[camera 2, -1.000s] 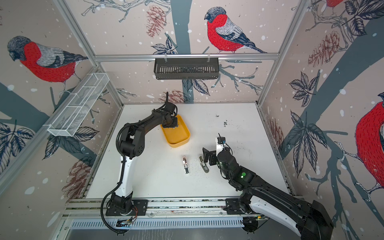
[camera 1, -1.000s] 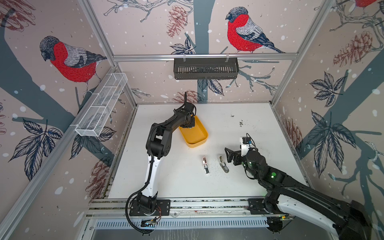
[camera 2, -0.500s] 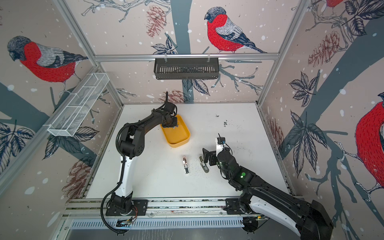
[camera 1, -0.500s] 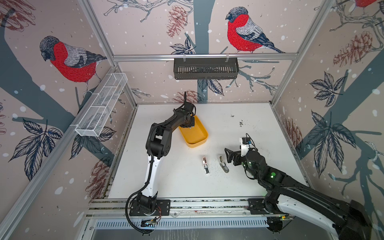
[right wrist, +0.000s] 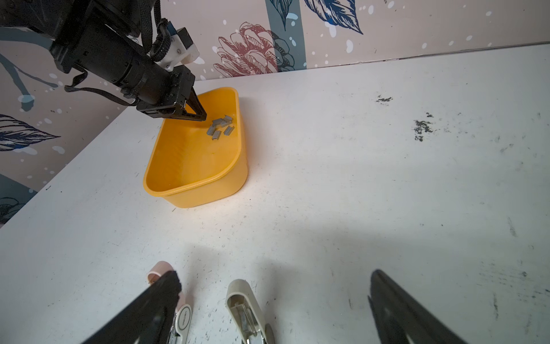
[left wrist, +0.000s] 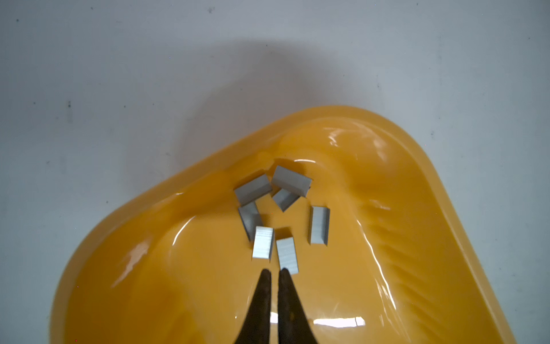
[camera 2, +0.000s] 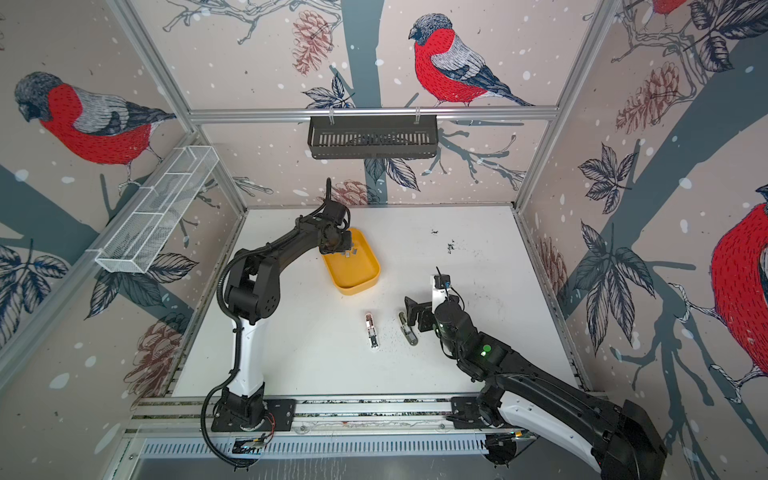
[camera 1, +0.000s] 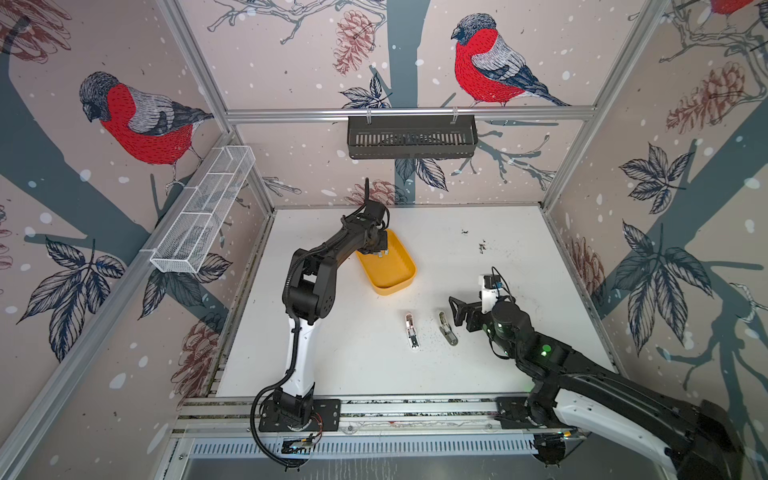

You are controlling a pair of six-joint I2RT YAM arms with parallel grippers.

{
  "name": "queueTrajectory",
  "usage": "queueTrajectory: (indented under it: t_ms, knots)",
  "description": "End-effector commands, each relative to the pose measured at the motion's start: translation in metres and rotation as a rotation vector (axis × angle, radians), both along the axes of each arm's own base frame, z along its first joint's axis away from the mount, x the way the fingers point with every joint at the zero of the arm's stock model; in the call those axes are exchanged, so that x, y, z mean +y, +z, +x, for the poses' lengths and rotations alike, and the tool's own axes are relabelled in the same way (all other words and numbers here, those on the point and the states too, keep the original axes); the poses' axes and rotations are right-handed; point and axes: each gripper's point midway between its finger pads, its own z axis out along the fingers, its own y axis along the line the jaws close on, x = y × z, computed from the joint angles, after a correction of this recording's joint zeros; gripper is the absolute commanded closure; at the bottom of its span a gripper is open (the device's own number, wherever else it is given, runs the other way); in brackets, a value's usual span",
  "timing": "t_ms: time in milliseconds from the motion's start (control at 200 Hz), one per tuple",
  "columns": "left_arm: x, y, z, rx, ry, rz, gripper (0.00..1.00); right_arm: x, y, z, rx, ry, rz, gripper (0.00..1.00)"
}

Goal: Load the staples into the stapler
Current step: 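Lower the open left gripper toward the grey staple strips in the tray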

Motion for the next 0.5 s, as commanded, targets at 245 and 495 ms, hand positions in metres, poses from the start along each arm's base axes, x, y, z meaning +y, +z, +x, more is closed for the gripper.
queueTrajectory:
  t_ms: [245, 495]
  knots:
    - [0.002, 0.019, -0.050, 0.000, -0.012, -0.064, 0.86, 0.001, 0.005, -0.002, -0.001, 0.009, 0.039, 0.00]
    - [0.009, 0.005, -0.027, 0.013, 0.008, 0.009, 0.84, 0.003, 0.008, -0.002, -0.009, 0.015, 0.041, 0.00]
